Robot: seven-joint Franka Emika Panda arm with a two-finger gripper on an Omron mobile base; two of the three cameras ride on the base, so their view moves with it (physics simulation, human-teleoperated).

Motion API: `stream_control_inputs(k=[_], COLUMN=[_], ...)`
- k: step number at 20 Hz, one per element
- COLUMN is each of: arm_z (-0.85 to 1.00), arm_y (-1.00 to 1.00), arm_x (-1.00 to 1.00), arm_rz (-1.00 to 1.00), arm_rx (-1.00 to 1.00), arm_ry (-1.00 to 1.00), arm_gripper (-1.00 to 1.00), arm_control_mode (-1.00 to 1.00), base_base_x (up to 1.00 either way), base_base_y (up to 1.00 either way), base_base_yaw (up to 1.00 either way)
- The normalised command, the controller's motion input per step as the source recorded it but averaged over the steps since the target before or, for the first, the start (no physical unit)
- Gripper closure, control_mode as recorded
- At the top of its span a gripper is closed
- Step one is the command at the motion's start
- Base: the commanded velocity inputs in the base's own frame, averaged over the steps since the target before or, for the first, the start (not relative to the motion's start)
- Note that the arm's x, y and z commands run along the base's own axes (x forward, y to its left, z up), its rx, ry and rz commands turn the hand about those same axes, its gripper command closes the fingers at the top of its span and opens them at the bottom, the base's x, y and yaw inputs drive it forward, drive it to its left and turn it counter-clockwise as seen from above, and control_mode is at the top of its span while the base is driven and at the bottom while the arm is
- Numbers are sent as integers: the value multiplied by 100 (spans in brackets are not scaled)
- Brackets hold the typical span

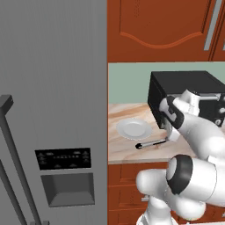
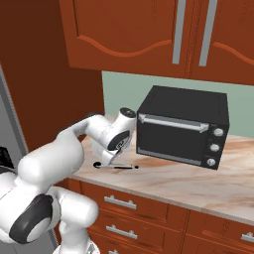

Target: Pick up the tongs from the counter and place them near the plate next to the oven.

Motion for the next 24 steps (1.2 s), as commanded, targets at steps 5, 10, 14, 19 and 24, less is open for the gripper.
stream_control_inputs(k=[5, 10, 14, 19, 24], arm_z=[54, 53, 55, 62, 59], arm_y=[10, 14, 21, 28, 26], arm_x=[-56, -53, -43, -19, -9], arm_rz=[-4, -2, 0, 0, 1], arm_rx=[0, 0, -2, -9, -12], arm_ry=[-6, -8, -10, -12, -12], arm_gripper=[-100, -100, -100, -100, -100], arm_control_mode=[-100, -100, -100, -100, -100], base_base_x=[0, 0, 0, 0, 0], base_base_y=[0, 0, 0, 0, 0], base_base_yaw=[0, 0, 0, 0, 0])
